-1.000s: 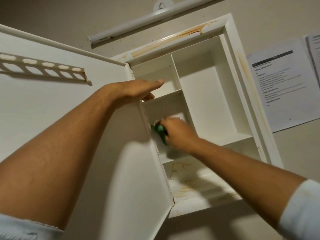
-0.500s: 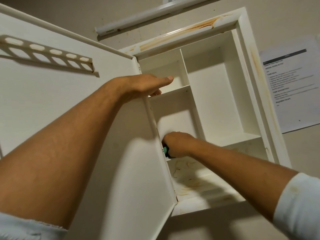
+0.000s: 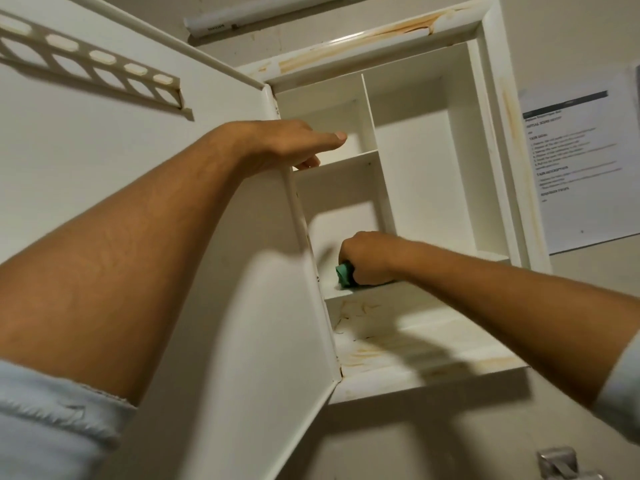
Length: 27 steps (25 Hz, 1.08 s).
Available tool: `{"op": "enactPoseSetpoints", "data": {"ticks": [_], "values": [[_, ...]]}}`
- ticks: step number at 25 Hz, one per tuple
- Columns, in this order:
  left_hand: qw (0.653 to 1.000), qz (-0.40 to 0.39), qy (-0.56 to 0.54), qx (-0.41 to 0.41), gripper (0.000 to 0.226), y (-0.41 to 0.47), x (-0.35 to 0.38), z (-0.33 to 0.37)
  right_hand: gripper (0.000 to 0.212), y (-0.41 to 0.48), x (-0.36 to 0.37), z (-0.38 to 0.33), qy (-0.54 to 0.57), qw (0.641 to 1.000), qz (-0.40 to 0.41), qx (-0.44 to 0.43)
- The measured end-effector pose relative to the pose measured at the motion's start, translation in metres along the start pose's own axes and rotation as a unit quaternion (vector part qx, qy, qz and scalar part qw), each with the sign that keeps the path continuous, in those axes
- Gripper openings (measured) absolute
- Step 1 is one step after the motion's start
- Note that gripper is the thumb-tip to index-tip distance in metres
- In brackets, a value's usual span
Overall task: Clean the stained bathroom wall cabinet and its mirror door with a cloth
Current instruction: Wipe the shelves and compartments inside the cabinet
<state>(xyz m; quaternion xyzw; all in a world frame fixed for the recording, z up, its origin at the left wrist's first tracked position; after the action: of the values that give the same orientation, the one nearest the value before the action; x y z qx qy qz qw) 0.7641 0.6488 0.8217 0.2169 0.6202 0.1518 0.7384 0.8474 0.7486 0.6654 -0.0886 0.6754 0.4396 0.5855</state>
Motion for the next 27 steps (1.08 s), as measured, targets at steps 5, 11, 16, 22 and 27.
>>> {"op": "enactPoseSetpoints", "data": {"ticks": [5, 11, 16, 22, 27], "values": [[1.000, 0.012, 0.013, 0.007, 0.076, 0.004, -0.001, -0.004, 0.019, -0.002, 0.033, -0.026, 0.148, 0.988, 0.026, 0.018], [1.000, 0.005, 0.021, 0.016, 0.076, 0.005, 0.001, -0.003, 0.007, -0.005, 0.004, -0.008, -0.191, 0.981, 0.015, 0.035], [1.000, -0.011, 0.021, 0.014, 0.078, 0.005, 0.000, -0.001, 0.015, 0.013, 0.020, -0.042, 0.026, 0.996, 0.062, 0.056], [0.999, -0.003, 0.036, 0.015, 0.091, 0.002, -0.002, -0.003, 0.012, 0.003, 0.006, -0.006, -0.174, 0.984, -0.014, 0.026], [0.999, -0.007, 0.042, 0.015, 0.089, -0.001, -0.001, 0.003, 0.009, -0.004, 0.018, -0.016, -0.076, 0.995, 0.034, 0.056]]}}
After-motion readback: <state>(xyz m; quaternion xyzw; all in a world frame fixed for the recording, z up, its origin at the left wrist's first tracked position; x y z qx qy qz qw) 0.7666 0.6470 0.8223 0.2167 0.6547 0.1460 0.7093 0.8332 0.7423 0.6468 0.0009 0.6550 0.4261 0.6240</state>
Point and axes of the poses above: each hand's wrist, its own y-axis towards the middle knuckle, its own x-axis out of the palm, z = x × y, the point moved 4 cm from there along y, towards the middle knuckle, and after that the axes turned 7 degrees about z, right-handed, at the moved point
